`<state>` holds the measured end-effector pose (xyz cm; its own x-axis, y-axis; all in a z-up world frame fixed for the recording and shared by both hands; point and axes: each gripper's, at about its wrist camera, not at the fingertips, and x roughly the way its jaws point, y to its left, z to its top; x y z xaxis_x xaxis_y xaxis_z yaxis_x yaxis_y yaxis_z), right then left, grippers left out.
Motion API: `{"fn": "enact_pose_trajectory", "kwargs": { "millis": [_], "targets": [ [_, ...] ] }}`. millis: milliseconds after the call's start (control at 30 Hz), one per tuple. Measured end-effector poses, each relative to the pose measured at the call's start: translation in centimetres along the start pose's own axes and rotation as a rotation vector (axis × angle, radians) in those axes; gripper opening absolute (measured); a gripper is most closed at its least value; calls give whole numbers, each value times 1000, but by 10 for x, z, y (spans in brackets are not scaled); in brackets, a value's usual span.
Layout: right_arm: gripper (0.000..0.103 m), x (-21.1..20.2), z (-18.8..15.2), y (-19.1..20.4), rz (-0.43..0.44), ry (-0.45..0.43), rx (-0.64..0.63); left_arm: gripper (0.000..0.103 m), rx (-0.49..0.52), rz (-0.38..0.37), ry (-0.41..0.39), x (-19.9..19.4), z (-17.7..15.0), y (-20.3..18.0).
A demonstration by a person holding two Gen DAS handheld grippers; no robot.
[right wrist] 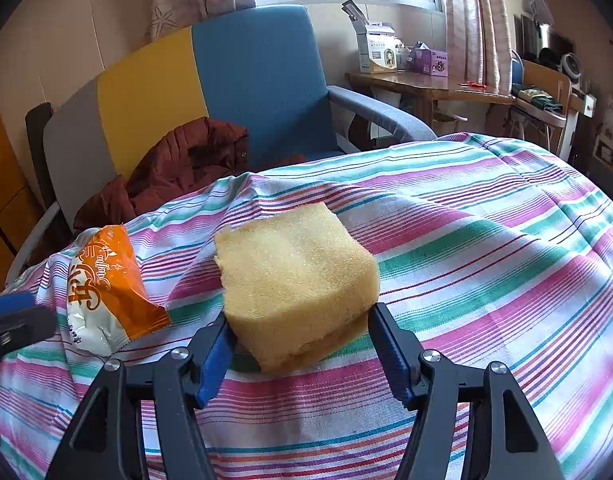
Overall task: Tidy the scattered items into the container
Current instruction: 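Move the left tool to the snack bag while the right grasps the yellow sponge, then close the left tool on the orange-and-white snack bag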
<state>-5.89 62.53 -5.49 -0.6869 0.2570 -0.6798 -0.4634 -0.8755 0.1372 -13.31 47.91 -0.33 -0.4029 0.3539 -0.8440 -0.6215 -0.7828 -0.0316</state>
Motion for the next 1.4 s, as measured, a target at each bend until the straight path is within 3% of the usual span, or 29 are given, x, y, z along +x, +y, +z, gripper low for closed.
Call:
{"fn": "enact_pose_trajectory", "kwargs": {
  "millis": [300, 333, 433, 767, 1233, 1400],
  "targets": [
    [65, 2, -2, 1, -9, 0, -5, 67, -26, 32, 53, 32, 9, -2],
    [65, 2, -2, 1, -7, 0, -4, 61, -24, 29, 55, 34, 8, -2],
    [65, 3, -2, 0, -5, 0, -1, 59, -8, -3, 44, 37, 2, -2],
    [65, 4, -3, 10, -64, 10, -52, 47, 7, -55, 13, 32, -6, 5],
    [64, 2, -4, 13, -91, 5, -72, 16, 32, -104, 11, 17, -15, 9],
    [64, 1, -4, 14, -100, 4, -79, 15, 19, -129, 15, 7, -22, 14]
  ]
}}
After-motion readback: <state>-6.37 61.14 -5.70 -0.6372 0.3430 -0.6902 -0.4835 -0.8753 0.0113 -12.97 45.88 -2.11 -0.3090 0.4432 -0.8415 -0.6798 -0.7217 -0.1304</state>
